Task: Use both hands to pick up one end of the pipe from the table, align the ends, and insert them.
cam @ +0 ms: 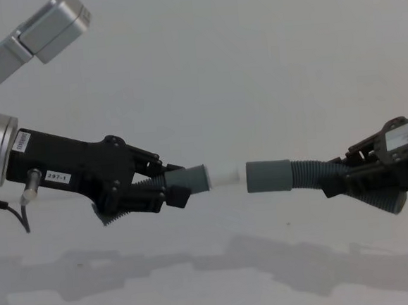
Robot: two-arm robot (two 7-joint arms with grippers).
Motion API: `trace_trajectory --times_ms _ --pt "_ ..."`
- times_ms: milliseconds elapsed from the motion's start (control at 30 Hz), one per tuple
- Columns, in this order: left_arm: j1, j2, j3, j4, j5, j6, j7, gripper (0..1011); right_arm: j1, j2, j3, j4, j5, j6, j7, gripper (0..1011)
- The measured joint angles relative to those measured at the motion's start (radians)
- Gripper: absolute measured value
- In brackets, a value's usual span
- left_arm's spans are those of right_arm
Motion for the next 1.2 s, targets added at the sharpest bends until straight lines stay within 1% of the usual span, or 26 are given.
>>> trace_trajectory --times_ms 833,1200 --pt "-0.016 0.013 0.018 0.011 -0.020 0.000 -0.013 360 0.036 -0.020 -0.032 0.023 0.003 0.003 -0.019 283" --pt "-0.022 0.016 0.023 0.014 -0.031 -0.003 -0.014 360 0.053 -0.033 -0.051 0.034 0.004 0.001 -0.025 283"
